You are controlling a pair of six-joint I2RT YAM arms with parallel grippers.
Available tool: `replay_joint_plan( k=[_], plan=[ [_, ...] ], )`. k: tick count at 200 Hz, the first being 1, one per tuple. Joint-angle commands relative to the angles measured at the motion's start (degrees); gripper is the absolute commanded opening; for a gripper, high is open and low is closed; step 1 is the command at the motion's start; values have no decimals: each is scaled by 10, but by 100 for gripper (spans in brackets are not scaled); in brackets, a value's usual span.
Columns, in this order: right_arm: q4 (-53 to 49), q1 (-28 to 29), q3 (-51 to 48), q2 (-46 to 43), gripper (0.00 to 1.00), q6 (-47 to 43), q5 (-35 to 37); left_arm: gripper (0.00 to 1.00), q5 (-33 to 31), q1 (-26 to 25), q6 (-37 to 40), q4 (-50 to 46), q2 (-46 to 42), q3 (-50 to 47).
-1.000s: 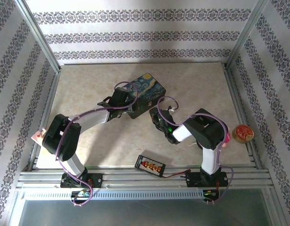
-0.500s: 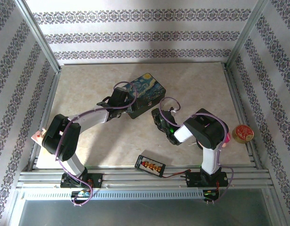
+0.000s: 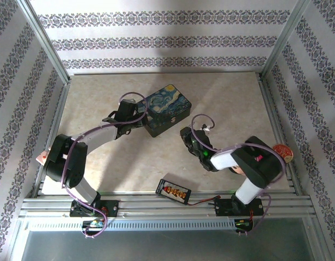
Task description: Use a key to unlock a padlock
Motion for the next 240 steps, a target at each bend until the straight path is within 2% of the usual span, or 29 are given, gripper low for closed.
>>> replay_joint_plan(
  k=[1,55,84,107,134,164,240],
  plan=[
    [-131,7,0,-86,1,-67,22,66,-34,25,15,-31,-15,-15],
    [-594,11,92,-325,2,-218,64,69,-19,46,5,-20,-37,0],
    [-758,-18,124,-417,2,-266,58,73,-10,57,-1,-16,-48,5],
    [-851,-62,160,-443,2,-322,27,78,6,71,-14,-19,-54,7],
    [-929,-104,222,-402,1,-399,2,86,13,74,-28,-17,-74,-4],
    [-989,-117,301,-304,1,-463,27,100,21,75,-35,-25,-97,-14],
    [-1019,-143,428,-55,5,-578,83,99,28,80,-43,-45,-134,-36]
  ],
)
